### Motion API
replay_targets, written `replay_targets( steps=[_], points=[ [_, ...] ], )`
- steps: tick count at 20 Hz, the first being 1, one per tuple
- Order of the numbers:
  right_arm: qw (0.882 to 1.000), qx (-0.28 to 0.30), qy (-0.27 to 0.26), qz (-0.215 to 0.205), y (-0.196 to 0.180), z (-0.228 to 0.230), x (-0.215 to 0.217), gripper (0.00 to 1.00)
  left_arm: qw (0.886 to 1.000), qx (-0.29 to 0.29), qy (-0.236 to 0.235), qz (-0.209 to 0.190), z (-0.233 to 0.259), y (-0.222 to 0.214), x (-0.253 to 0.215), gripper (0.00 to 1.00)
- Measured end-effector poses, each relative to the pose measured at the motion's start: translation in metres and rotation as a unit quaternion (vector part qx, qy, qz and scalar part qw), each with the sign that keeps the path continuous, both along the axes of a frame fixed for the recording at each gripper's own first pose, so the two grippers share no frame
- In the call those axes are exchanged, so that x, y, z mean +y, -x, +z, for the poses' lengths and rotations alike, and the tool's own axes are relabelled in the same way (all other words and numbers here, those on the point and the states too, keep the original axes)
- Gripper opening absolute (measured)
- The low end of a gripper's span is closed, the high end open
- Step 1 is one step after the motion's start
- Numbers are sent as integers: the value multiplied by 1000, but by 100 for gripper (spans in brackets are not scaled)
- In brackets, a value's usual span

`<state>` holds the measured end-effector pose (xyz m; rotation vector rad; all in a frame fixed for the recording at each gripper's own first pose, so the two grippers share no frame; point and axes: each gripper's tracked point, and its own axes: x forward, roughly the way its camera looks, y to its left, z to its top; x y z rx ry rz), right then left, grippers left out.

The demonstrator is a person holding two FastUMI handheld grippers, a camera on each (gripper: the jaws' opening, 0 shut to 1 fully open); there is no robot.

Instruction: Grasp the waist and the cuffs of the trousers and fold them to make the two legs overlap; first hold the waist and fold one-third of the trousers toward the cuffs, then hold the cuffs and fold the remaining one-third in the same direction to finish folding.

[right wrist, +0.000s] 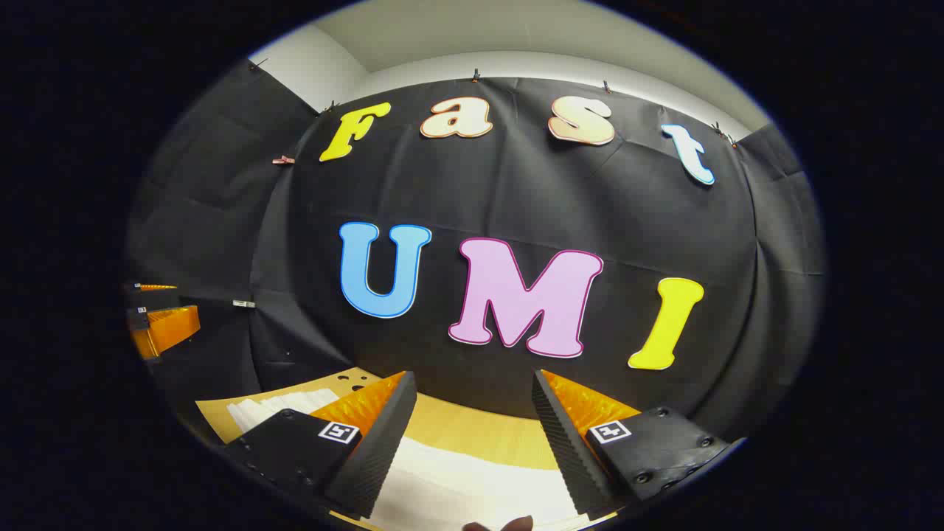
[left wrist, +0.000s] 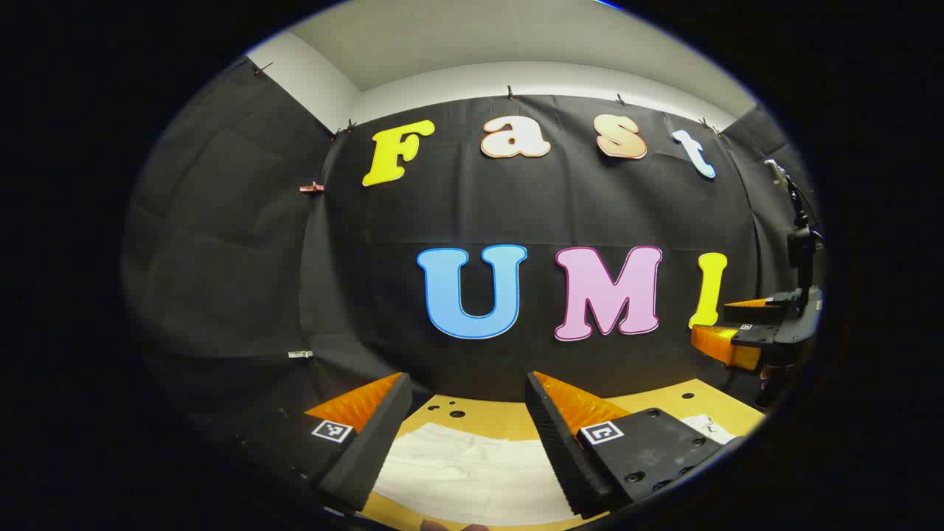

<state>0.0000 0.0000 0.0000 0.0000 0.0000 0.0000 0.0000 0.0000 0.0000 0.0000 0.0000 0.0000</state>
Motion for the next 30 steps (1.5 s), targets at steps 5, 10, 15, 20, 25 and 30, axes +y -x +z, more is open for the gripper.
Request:
replay_targets(
  steps=[5,10,15,20,25,30],
  points=[
    [999,3,30,-36,13,-1,-14,97,1000,-3,2,-14,-9,-4,11,96],
    [996,-1,45,-81,41,2,-38,97,999,16,16,-38,-32,-17,12,96],
    [991,28,82,-98,50,-26,-64,96,998,47,-6,-52,-66,-38,11,96],
    [970,89,207,-94,70,-88,-118,97,977,90,-149,-123,-131,-52,37,98],
    [940,176,286,-65,100,-159,-156,97,908,179,-313,-216,-236,-42,70,98],
    [913,245,325,-35,123,-221,-161,97,834,278,-400,-260,-338,-27,116,98]
  ],
)
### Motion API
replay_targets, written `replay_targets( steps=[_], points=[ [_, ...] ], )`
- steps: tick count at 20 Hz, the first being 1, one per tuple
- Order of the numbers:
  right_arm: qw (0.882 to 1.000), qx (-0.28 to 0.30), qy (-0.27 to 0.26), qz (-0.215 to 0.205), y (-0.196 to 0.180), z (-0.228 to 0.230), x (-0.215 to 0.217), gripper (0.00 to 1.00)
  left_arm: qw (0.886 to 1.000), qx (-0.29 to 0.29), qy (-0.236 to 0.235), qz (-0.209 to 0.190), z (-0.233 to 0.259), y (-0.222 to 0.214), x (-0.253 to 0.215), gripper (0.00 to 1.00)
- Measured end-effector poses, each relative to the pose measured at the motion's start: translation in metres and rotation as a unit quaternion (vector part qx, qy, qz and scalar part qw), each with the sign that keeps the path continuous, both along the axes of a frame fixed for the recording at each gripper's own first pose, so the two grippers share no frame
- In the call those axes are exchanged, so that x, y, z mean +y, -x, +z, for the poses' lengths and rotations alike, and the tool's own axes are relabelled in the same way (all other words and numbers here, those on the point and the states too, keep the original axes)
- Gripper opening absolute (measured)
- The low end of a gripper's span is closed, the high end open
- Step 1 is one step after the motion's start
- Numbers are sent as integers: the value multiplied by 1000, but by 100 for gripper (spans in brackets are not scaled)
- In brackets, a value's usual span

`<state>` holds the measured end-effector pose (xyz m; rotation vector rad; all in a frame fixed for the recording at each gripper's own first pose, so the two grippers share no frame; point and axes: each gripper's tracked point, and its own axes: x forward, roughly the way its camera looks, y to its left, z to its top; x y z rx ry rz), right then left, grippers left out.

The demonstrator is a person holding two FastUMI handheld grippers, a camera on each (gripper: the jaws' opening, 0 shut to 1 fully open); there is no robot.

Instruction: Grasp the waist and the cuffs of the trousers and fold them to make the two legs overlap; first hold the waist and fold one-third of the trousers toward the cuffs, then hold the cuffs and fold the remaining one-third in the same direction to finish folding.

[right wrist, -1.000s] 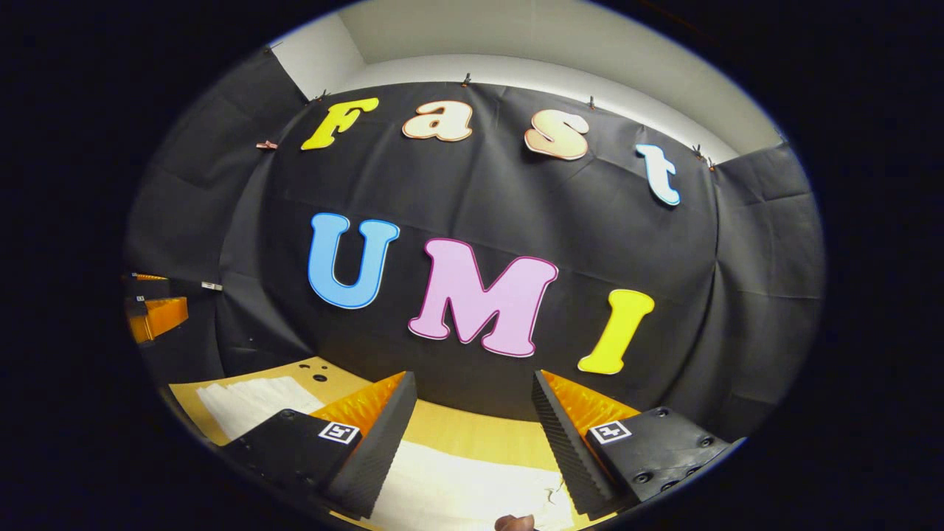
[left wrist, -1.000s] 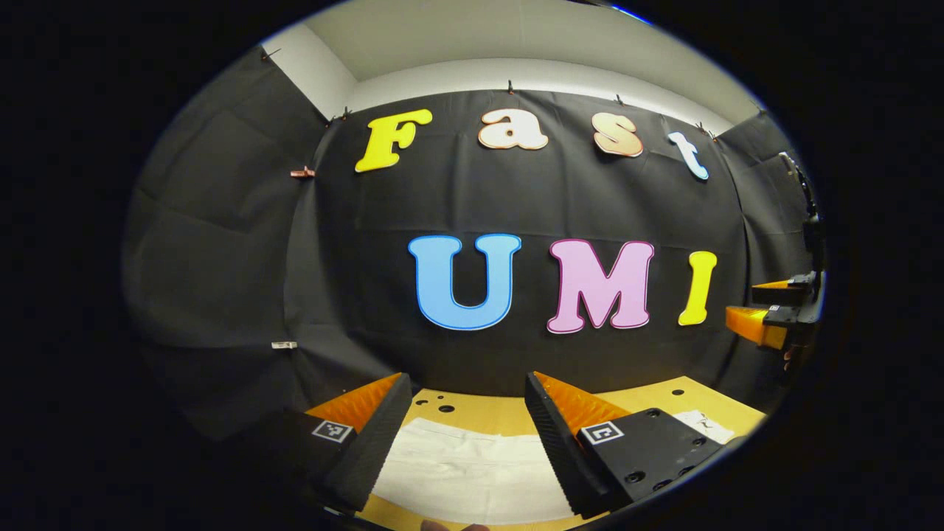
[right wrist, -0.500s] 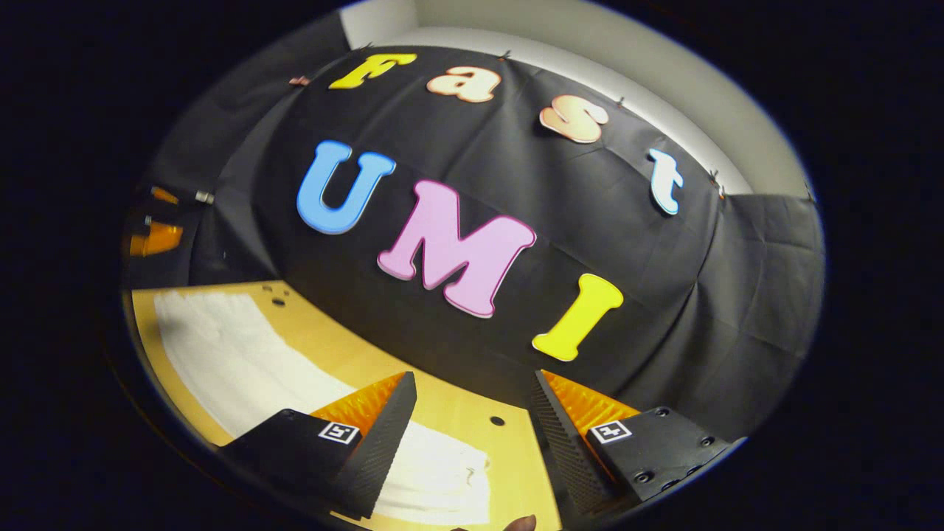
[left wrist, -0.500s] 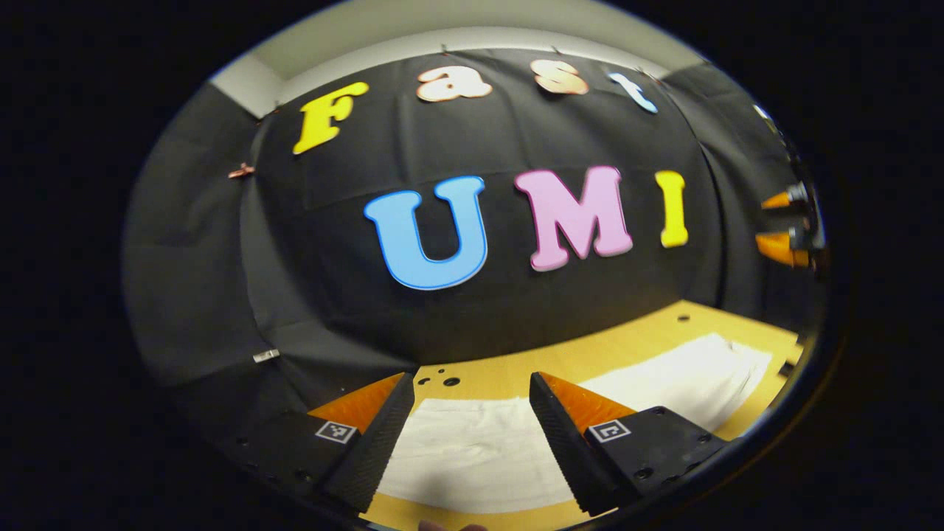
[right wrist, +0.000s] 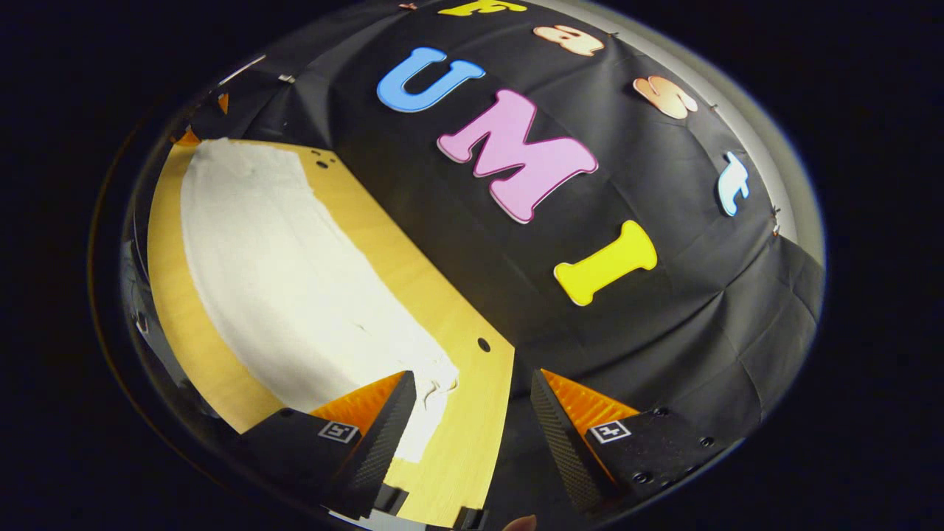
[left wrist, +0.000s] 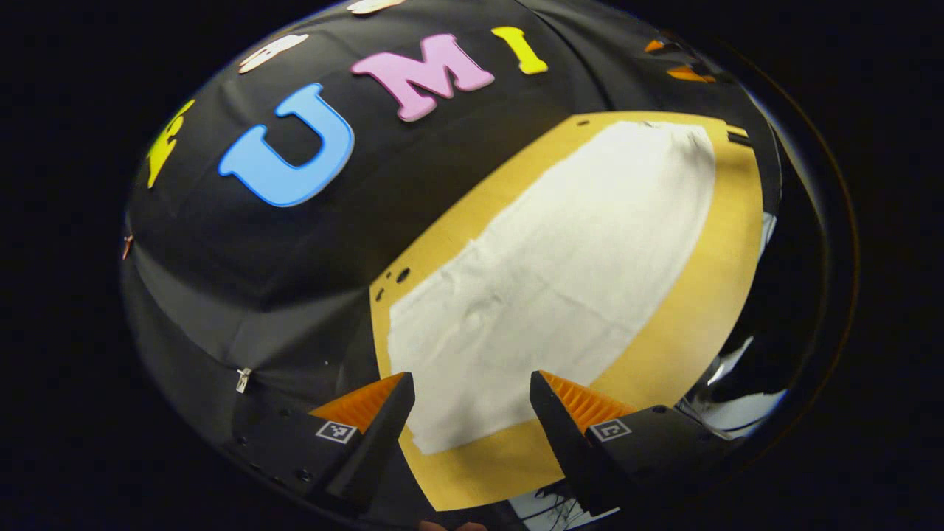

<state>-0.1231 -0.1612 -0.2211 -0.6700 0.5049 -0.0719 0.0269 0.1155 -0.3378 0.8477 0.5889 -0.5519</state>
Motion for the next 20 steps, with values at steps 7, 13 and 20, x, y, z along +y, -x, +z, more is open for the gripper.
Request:
replay_targets(
  steps=[7,13,20],
  points=[
    [999,47,-7,4,14,-35,2,97,990,72,-106,-51,-80,-5,42,98],
    [997,69,-10,-21,22,-49,-8,97,984,86,-137,-71,-93,-43,54,98],
    [995,100,3,-28,27,-75,-26,97,968,128,-182,-119,-109,-78,53,86]
  ],
)
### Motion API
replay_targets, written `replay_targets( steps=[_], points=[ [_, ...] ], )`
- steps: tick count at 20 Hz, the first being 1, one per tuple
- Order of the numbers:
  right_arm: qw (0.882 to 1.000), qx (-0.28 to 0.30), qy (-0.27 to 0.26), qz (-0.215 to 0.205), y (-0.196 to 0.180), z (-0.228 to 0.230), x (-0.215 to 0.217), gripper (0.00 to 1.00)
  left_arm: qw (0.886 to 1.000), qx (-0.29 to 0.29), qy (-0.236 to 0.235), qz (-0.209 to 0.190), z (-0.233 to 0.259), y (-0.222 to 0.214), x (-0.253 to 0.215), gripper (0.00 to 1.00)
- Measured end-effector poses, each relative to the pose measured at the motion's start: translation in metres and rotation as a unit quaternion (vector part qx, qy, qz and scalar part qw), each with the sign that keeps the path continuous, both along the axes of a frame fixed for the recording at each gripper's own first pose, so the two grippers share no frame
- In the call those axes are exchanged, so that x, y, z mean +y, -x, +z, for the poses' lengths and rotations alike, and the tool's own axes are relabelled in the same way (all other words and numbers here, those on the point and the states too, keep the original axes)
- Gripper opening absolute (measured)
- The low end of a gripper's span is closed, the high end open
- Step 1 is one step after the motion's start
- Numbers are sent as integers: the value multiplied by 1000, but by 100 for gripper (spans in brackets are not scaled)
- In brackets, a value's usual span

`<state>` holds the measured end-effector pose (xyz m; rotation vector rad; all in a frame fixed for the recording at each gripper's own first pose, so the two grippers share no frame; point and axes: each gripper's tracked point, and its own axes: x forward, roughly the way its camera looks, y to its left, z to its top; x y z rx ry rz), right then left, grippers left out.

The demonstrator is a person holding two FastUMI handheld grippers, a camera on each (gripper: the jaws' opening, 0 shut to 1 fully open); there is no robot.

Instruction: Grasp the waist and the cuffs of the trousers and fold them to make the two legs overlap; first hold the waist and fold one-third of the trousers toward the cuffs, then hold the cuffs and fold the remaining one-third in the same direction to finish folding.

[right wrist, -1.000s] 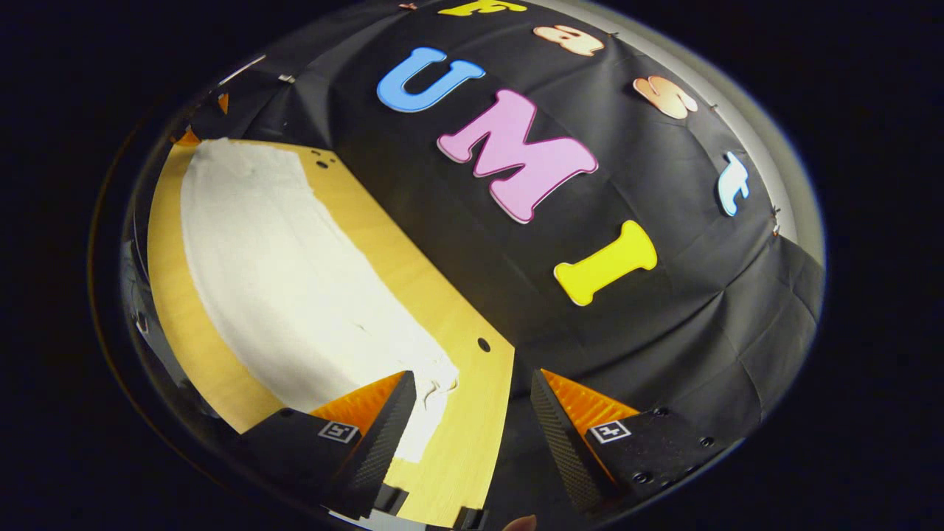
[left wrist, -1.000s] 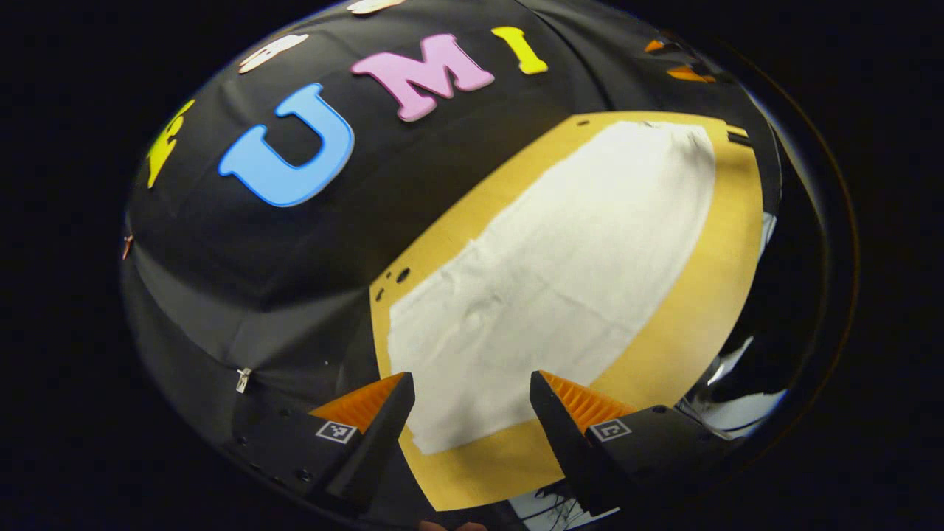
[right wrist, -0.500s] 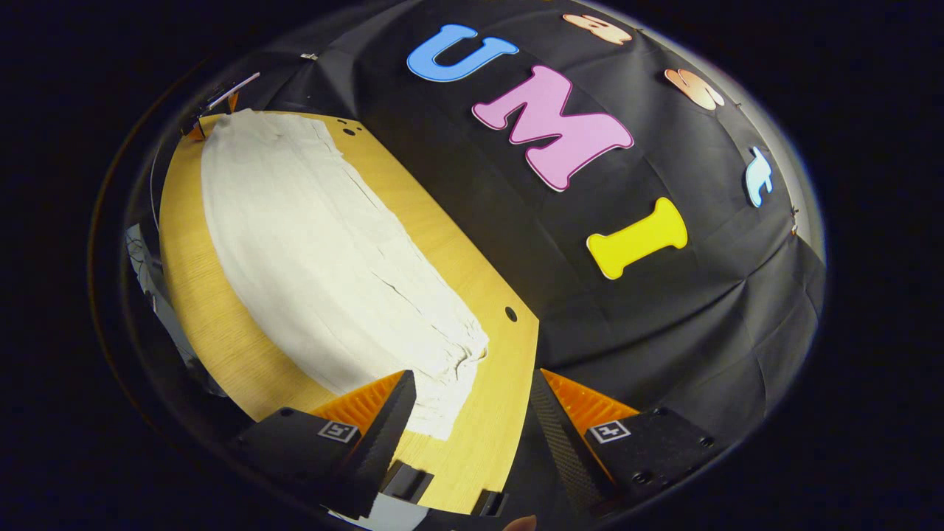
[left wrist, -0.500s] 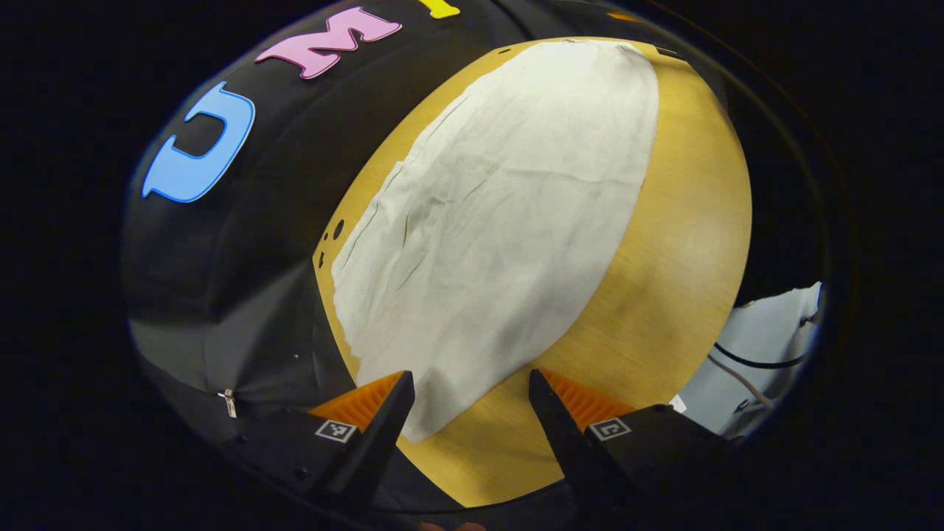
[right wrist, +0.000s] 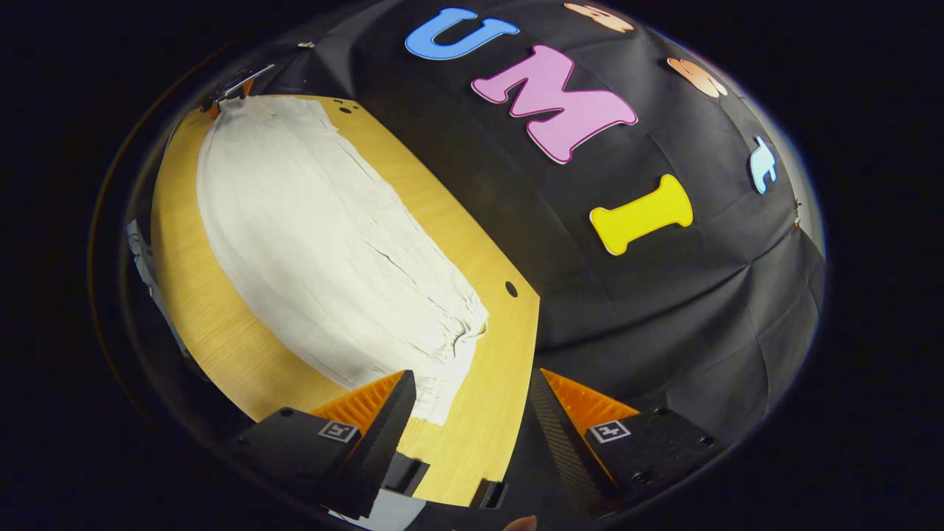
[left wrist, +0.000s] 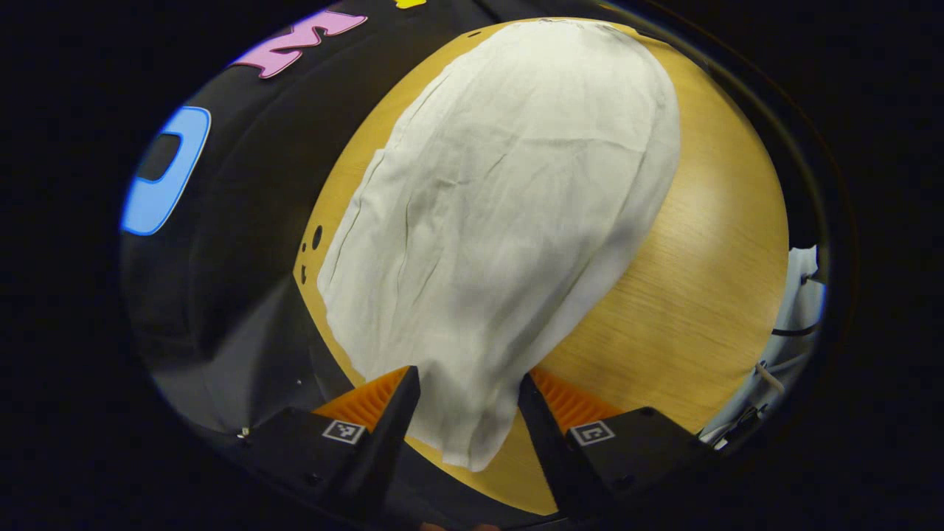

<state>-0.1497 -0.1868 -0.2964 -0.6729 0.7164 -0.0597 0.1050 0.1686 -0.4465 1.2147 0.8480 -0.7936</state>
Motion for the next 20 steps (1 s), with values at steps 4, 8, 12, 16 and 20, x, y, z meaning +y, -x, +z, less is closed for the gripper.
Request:
replay_targets(
  steps=[4,8,12,16,20],
  points=[
    [1000,16,3,4,4,-13,-2,97,999,23,-21,-9,-11,0,-1,21],
    [998,41,18,39,6,-34,-1,97,1000,15,-19,20,-11,-2,-1,6],
    [990,87,47,97,8,-73,-4,97,999,3,-30,17,-11,-2,-1,6],
    [978,141,59,142,14,-119,-7,97,999,-3,-33,14,-11,-3,-1,6],
    [967,141,74,201,-2,-138,-5,95,999,1,-39,33,-11,-3,-1,6]
  ],
)
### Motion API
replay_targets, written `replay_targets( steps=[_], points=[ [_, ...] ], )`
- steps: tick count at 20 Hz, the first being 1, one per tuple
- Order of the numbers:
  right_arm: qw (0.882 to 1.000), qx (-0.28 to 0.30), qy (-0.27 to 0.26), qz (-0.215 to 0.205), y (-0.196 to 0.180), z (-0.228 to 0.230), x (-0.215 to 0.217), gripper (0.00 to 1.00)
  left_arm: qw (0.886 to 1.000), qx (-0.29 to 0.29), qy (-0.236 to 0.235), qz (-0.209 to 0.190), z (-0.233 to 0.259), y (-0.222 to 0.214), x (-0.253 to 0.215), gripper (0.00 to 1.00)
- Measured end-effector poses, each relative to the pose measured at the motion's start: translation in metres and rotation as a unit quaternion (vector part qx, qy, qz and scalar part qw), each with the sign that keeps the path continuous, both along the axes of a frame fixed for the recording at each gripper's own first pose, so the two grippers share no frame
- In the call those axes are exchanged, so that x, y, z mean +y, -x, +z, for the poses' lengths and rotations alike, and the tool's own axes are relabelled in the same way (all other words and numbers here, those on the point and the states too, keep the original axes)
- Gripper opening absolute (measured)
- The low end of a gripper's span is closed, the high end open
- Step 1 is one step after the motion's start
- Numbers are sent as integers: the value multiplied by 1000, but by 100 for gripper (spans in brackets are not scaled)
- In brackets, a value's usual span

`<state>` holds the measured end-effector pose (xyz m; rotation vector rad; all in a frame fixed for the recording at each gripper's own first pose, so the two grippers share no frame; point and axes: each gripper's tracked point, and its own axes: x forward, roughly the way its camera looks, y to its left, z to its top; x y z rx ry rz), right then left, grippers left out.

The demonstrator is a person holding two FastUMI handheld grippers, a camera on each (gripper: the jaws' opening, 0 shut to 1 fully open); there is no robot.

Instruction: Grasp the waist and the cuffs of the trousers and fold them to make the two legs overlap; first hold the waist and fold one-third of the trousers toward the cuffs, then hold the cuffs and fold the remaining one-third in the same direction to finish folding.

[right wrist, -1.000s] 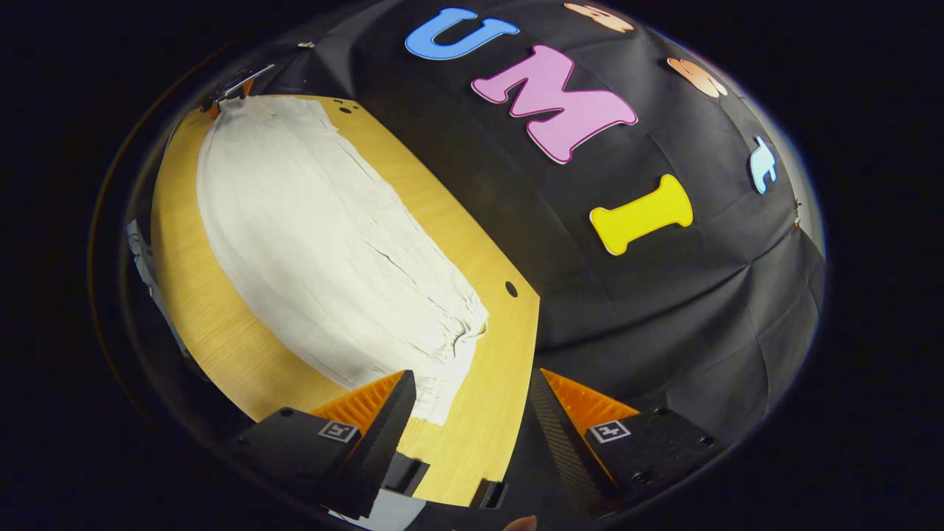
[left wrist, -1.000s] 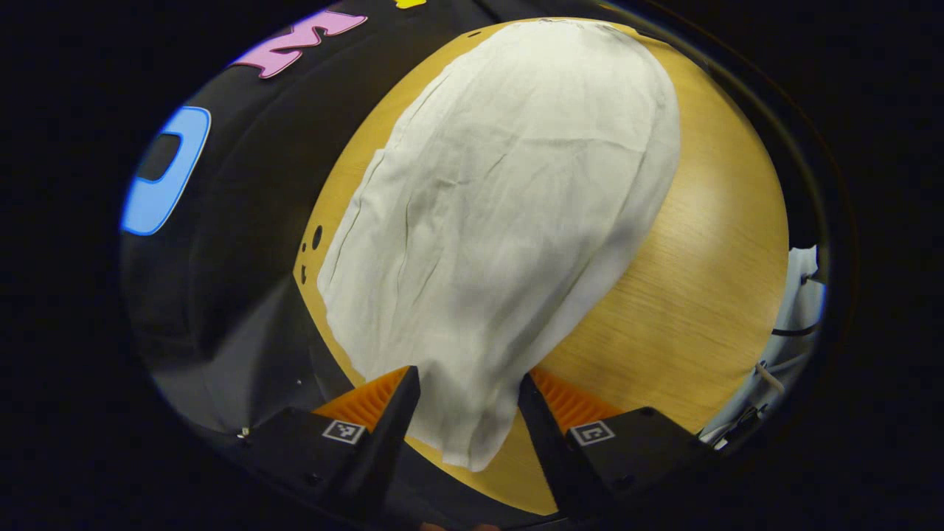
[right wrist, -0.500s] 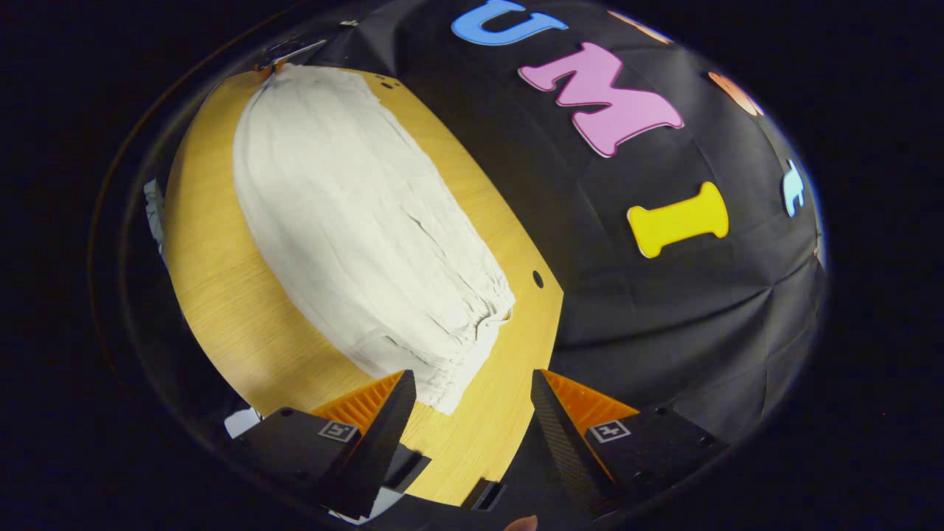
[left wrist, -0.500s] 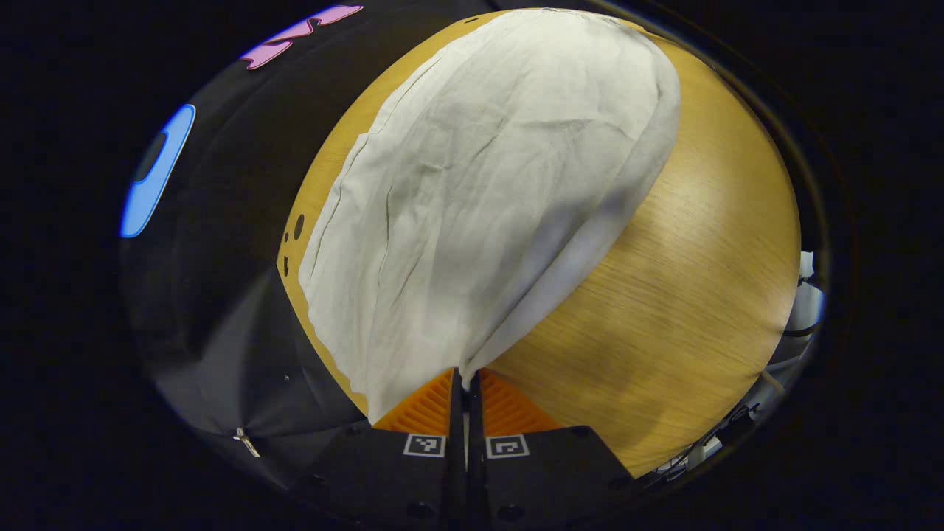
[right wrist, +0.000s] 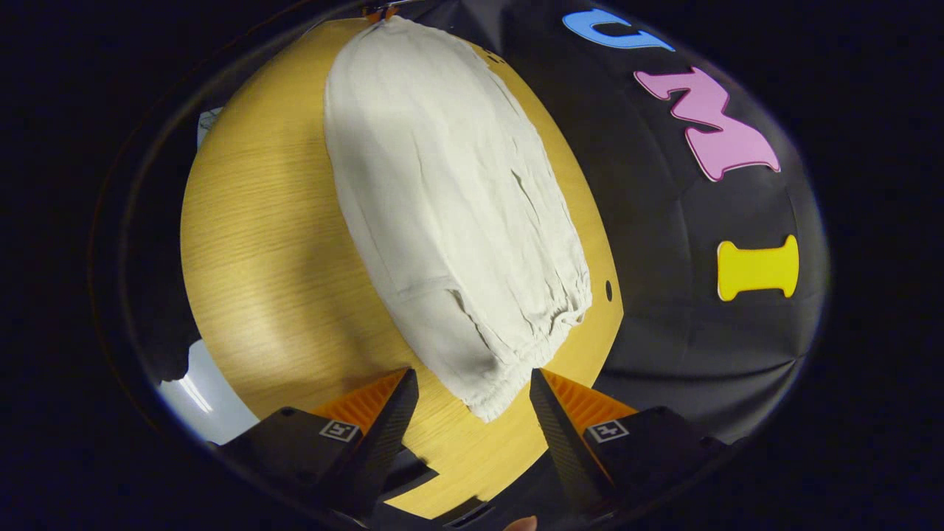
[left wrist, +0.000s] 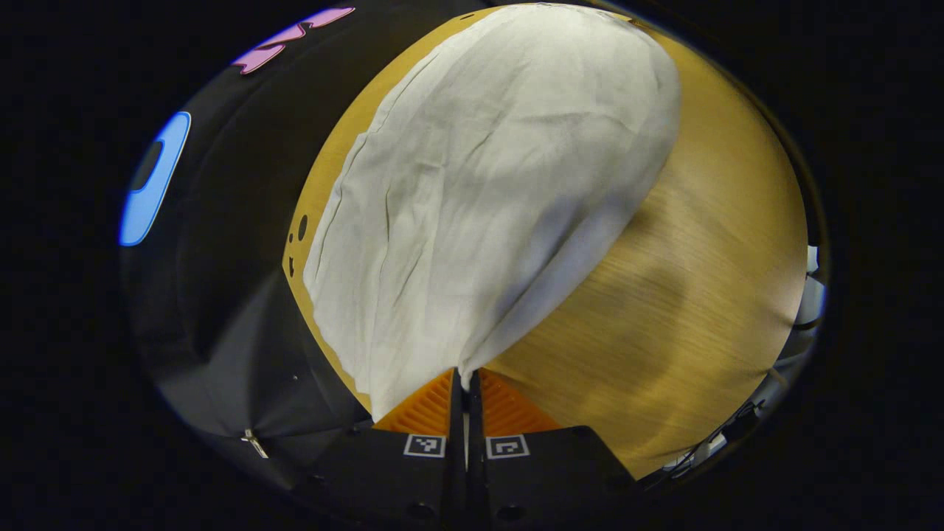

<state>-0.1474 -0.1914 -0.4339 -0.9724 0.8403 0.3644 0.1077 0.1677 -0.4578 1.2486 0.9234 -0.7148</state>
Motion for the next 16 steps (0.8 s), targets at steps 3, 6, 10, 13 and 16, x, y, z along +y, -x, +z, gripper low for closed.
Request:
replay_targets(
  steps=[3,6,10,13,16],
  points=[
    [999,-11,-1,30,-24,-4,0,92,1000,0,-15,22,1,1,-1,6],
    [998,21,-8,61,-35,-16,4,80,999,-6,-19,31,0,0,-2,6],
    [995,77,8,63,-33,-33,10,24,1000,-17,-12,19,0,-1,0,6],
    [996,84,14,40,-36,-33,8,6,1000,-25,-1,17,1,-2,0,6],
    [995,91,-24,-32,-43,-24,6,6,997,-28,24,71,1,-1,0,6]
  ],
)
